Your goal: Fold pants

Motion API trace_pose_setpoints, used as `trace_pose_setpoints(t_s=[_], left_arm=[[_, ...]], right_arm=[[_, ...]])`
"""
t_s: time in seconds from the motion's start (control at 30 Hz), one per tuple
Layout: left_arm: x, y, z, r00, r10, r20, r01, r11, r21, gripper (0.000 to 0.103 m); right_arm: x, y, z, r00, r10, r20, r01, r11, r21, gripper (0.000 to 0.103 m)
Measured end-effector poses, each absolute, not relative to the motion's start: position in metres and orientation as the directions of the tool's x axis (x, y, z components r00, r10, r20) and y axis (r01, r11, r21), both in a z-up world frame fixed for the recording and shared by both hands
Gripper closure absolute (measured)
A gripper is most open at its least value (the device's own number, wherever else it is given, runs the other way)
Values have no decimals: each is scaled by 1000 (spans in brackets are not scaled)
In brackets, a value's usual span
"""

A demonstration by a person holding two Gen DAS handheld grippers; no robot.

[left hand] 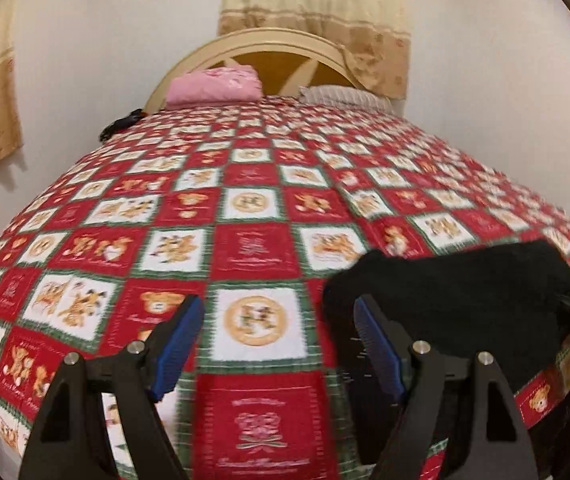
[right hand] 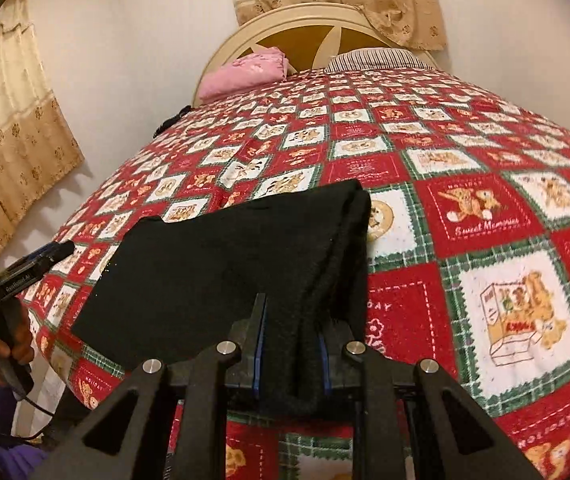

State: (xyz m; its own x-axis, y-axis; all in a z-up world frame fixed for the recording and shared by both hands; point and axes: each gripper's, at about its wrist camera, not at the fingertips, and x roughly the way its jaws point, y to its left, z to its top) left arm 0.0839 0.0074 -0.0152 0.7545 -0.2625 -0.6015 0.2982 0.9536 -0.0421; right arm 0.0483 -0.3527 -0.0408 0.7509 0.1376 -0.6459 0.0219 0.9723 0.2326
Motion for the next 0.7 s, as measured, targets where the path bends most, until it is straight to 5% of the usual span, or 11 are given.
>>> trace_pose_setpoints(t_s=[0.5, 0.63, 0.7], left_arm=[[85, -58, -44, 672, -290, -681, 393, 919, -3, 20], [86, -53, -61, 679, -254, -689, 338, 941, -15, 1], [87, -50, -62, 668, -258, -698, 328, 944, -35, 0]], right_arm=[[51, -366, -48, 731, 204, -652, -37, 965, 261, 80], [37, -376, -39, 755, 221, -618, -11, 946, 324, 70], [25, -380, -27, 804, 153, -575, 42, 949, 312, 68]])
